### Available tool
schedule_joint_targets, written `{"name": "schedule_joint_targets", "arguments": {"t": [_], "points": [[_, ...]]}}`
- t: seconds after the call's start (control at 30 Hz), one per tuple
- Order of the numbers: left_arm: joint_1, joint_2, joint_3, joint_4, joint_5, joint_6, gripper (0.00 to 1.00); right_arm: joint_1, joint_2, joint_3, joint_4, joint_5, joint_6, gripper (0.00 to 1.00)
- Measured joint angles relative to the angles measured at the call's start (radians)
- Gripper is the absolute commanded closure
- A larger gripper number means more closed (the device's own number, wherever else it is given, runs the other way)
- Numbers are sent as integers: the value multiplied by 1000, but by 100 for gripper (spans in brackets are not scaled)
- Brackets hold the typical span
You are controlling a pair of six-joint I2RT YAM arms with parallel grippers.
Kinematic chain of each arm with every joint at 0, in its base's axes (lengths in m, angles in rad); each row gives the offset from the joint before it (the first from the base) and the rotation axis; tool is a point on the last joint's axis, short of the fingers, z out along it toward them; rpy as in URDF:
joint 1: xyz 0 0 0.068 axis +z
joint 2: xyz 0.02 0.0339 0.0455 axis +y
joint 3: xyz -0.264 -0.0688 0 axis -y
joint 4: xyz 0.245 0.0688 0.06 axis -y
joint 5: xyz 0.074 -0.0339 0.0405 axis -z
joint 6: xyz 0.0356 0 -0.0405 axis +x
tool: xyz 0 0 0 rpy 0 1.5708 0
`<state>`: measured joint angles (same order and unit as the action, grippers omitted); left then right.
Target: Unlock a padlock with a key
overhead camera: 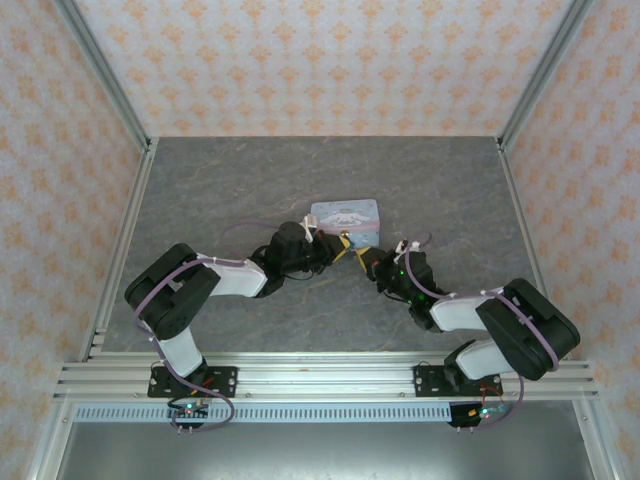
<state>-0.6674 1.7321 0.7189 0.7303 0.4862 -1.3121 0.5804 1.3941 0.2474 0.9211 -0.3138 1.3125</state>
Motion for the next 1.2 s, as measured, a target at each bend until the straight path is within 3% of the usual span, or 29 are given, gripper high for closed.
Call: {"name": "schedule_joint_targets", "arguments": {"t": [0.8,1.2], "points": [[0,0,2,4,-11,-9,100,0,-16,14,-14,-3,-1,100],[1,0,2,47,-31,-83,100,-4,27,14,82,2,-16,100]]}}
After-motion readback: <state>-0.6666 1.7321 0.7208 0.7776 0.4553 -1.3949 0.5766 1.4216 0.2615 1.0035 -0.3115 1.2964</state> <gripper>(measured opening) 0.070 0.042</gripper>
